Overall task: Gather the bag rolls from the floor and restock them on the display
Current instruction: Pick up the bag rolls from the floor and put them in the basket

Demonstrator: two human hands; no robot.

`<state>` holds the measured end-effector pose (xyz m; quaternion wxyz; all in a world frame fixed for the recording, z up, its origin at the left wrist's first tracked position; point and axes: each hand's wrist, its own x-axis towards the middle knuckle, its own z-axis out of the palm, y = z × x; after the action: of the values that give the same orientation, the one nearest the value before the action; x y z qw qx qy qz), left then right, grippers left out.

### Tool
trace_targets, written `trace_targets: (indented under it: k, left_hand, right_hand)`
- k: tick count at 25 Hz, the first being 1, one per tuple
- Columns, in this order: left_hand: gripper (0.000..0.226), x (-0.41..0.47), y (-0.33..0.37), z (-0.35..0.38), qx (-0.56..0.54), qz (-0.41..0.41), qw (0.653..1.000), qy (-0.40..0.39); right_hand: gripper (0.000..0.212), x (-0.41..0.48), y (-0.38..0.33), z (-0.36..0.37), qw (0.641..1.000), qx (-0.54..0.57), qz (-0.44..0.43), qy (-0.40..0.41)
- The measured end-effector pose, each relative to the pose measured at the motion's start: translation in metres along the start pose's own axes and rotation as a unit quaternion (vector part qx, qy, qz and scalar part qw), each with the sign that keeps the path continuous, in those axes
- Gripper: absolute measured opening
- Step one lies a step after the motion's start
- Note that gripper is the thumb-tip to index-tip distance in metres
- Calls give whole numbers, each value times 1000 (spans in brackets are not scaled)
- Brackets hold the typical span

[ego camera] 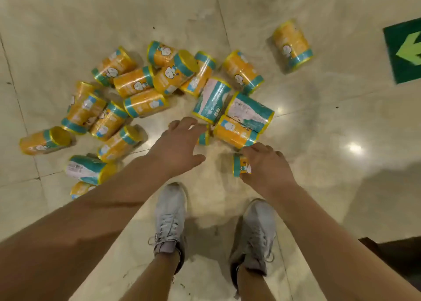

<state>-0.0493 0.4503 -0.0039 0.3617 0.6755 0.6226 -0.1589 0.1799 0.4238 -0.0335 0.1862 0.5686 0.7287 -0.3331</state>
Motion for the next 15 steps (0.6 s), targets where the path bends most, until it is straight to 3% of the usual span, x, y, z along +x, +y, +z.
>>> trace_targets:
  k: [7, 15]
  left_hand:
    - [91, 80, -45, 76, 70, -10, 997, 40]
    - [80, 73, -47, 82, 47, -34, 992, 111]
  right_hand:
    - [92, 52, 14, 121, 983, -161, -63, 66]
    - [81, 31, 22, 68, 981, -80, -52, 169]
